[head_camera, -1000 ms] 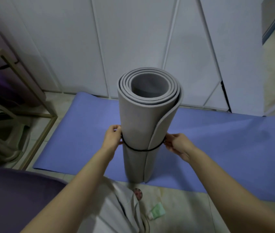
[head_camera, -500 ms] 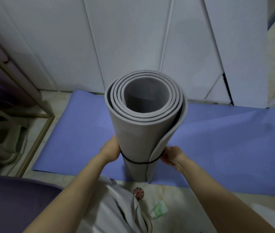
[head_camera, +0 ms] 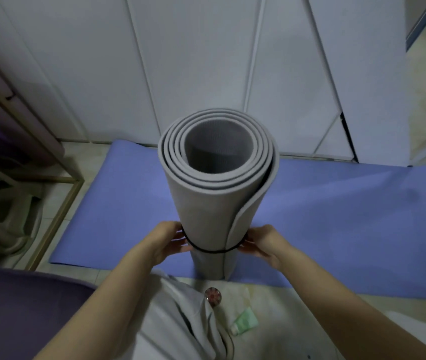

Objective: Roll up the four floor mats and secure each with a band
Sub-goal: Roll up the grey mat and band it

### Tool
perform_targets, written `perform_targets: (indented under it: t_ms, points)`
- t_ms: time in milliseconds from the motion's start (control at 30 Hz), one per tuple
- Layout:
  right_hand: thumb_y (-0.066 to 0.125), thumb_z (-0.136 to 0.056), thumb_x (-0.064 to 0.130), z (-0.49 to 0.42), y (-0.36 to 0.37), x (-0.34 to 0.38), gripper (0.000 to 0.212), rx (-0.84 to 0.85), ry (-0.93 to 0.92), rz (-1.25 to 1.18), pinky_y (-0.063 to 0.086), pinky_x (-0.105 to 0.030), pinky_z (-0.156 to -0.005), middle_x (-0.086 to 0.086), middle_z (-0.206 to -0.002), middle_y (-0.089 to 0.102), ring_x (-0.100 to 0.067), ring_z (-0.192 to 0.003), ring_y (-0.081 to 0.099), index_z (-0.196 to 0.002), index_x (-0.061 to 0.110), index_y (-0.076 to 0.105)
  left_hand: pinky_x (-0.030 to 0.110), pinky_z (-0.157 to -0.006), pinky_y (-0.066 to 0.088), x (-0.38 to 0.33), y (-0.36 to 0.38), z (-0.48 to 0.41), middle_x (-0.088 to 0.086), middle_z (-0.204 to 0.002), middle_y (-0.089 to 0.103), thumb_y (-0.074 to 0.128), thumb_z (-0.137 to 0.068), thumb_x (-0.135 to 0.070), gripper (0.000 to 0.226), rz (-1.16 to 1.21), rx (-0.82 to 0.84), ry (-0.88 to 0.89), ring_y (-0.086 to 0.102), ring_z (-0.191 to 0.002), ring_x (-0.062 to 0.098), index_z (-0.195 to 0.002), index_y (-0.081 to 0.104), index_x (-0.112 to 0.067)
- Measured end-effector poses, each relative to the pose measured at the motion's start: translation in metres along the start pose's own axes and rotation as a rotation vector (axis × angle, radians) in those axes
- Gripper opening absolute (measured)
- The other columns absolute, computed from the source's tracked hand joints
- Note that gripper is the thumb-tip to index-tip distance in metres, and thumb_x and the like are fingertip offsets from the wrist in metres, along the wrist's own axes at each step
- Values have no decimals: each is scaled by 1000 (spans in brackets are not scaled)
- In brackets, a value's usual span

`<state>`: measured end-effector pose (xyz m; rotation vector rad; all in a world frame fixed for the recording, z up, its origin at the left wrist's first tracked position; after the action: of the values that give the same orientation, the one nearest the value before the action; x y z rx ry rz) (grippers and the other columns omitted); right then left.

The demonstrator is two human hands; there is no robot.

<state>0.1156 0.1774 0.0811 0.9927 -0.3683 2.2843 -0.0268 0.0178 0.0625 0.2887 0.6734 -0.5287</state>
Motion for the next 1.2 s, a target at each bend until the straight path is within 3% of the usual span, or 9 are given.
perform_targets:
  t_ms: [200,267,367,500,733,833,967,1100,1200]
  points:
    - [46,-94,-8,6,-2,-4,27,-54,14,-198,50,-26,-83,-28,-122,57,-30,-94,62,-118,-18,52,39,-92,53,13,2,-3,19,-96,66,45,-94,7,24,154,3,-17,64,-87,27,-113,54,18]
    - [49,-93,-7,5,0,0,26,-61,-3,-242,46,-26,-89,-26,-120,59,-23,-86,62,-117,-16,54,35,-80,57,12,8,-4,16,-91,62,47,-95,5,20,191,-18,-6,61,-78,24,-111,54,14]
    - [50,-92,-7,-2,-2,3,26,-84,-27,-192,48,-22,-84,-24,-115,59,-21,-87,60,-115,-18,54,23,-49,54,7,15,-1,13,-79,55,47,-94,5,8,183,-88,30,52,-64,19,-101,52,5]
    - [50,-91,-9,-6,-9,13,16,-181,-121,29,49,-9,-51,-24,-94,60,-15,-66,54,-103,-18,56,32,-62,42,0,21,-9,7,-69,43,44,-91,6,22,-144,-135,161,40,-66,21,-74,43,-8]
    - [56,-86,-1,1,-7,15,16,-255,-172,405,48,-52,-88,-14,-87,49,-27,-85,52,-87,4,40,22,-48,23,-7,17,-4,2,-65,25,41,-90,4,40,-486,-196,256,24,-55,13,-66,19,-19]
    - [53,-82,-10,28,-2,40,45,-318,-363,502,44,-39,-81,-21,-113,42,-29,-95,47,-124,-6,36,30,-58,31,-10,8,9,6,-72,38,46,-90,1,20,-464,-228,258,36,-63,18,-78,35,-10]
    - [49,-68,-17,105,10,122,72,-426,-929,545,32,-37,-109,-19,-133,33,-31,-125,35,-137,-7,31,33,-77,43,-59,1,47,10,-113,51,45,-96,-6,26,-371,-339,539,52,-96,24,-122,44,-4]
    - [49,-63,-7,178,35,184,81,-397,-1374,799,22,-33,-116,-19,-145,32,-28,-137,26,-142,-3,30,48,-93,48,-118,5,104,-1,-109,58,35,-102,-21,18,-150,-309,825,56,-105,21,-111,51,-17]
    - [54,-69,2,168,62,196,73,-171,-1259,1278,27,-35,-114,-11,-139,46,-26,-135,33,-140,6,41,45,-99,45,-149,15,137,-2,-116,59,36,-101,-37,29,-95,-228,917,54,-112,16,-117,52,-19]
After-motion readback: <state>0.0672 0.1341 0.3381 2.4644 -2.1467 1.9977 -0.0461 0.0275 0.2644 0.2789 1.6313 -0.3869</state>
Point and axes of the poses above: each hand's wrist, its own z-axis away from the middle knuckle, its own y-axis out of the palm, x = y × z, the point moved 9 cm from there along -z, towards the middle knuckle
